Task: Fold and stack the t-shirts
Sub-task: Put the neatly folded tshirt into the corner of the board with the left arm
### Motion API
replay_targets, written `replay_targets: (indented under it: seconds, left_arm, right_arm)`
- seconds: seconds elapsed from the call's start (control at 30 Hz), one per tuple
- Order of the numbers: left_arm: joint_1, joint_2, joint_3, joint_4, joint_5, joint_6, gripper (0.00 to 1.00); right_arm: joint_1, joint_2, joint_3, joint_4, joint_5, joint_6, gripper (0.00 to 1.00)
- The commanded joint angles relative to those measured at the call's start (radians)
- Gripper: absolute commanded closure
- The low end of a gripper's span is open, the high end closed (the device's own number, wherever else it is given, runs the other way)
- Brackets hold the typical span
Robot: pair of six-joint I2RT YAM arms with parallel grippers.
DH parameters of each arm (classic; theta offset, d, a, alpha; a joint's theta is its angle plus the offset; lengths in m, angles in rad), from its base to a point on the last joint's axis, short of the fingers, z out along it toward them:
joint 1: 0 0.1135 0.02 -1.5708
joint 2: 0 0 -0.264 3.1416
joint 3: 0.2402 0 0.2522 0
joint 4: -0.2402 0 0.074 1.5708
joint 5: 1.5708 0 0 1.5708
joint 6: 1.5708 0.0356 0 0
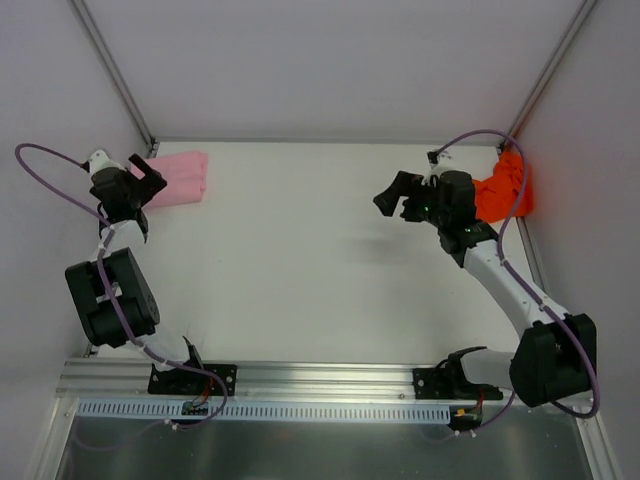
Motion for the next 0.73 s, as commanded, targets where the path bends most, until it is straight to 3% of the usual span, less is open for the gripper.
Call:
replay_targets:
  seconds: [0.0, 0.07, 0.1, 0.2, 0.33, 0.5, 0.7]
  left_arm:
    - [-0.008, -0.150, -0.029, -0.047, 0.209, 0.083, 0.02]
    - [-0.028, -0.261, -0.066, -0.109, 0.272, 0.120, 0.02]
    - [-0.053, -0.377, -0.105, -0.197, 0.347, 0.166, 0.01]
    - [-0.092, -0.490, -0.125, -0.325, 0.404, 0.224, 0.01]
    - [-0.217, -0.718, -0.171, -0.497, 0.384, 0.324, 0.01]
    - [-0.217, -0.886, -0.196, -0.673, 0.427, 0.318, 0.01]
    - [-0.238, -0.971, -0.267, -0.692, 0.445, 0.304, 0.01]
  right_arm:
    - [0.003, -0.150, -0.051, 0.002, 0.063, -0.009, 0.03]
    - [0.003, -0.190, -0.074, -0.029, 0.093, -0.052, 0.03]
    - [0.003, -0.230, -0.065, -0.135, 0.143, -0.092, 0.04]
    - [0.003, -0.270, -0.068, -0.188, 0.175, -0.120, 0.04]
    - [0.003, -0.360, -0.125, -0.220, 0.232, -0.124, 0.03]
    - [0.003, -0.497, -0.231, -0.242, 0.304, -0.114, 0.04]
    - [0.001, -0.591, -0.297, -0.240, 0.282, -0.089, 0.03]
